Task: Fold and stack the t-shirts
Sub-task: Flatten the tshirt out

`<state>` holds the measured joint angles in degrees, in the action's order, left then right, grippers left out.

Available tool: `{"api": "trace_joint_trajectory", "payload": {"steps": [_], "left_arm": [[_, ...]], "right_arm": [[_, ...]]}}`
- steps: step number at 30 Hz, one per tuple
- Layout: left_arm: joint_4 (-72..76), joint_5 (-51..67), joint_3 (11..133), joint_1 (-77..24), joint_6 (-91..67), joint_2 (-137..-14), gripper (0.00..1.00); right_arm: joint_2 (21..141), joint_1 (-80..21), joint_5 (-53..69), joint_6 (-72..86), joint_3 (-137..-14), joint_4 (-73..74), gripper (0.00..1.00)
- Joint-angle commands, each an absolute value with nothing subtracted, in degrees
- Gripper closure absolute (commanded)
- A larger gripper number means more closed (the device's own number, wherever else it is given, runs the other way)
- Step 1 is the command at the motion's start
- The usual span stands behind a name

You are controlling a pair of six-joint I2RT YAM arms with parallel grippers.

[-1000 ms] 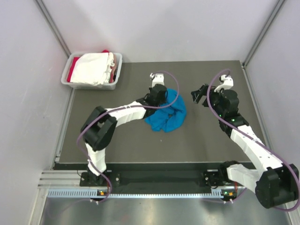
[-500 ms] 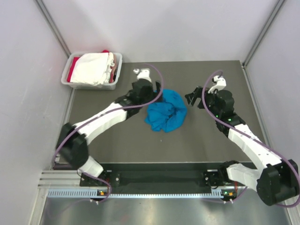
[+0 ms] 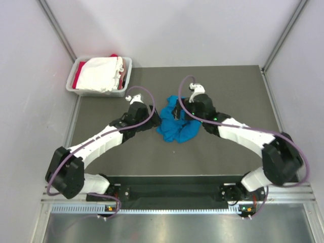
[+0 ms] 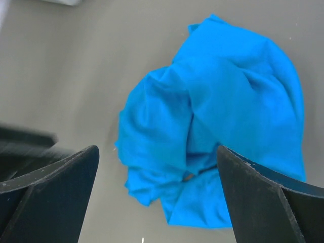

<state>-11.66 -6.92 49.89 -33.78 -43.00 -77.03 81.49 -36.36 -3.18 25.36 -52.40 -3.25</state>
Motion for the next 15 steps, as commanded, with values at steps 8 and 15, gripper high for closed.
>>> {"api": "trace_joint_trajectory", "payload": {"steps": [8, 15], "left_arm": [[-13.2, -9.1, 45.8, -32.3, -48.6, -67.6, 0.12], [-7.5, -2.2, 46.6, -32.3, -46.2, -72.1, 0.19]], "right_arm": [[89.7, -36.7, -9.1, 23.2, -67.2, 11.1, 0.00], [69.6, -35.9, -13.0, 22.6, -57.3, 8.2, 0.00]]}}
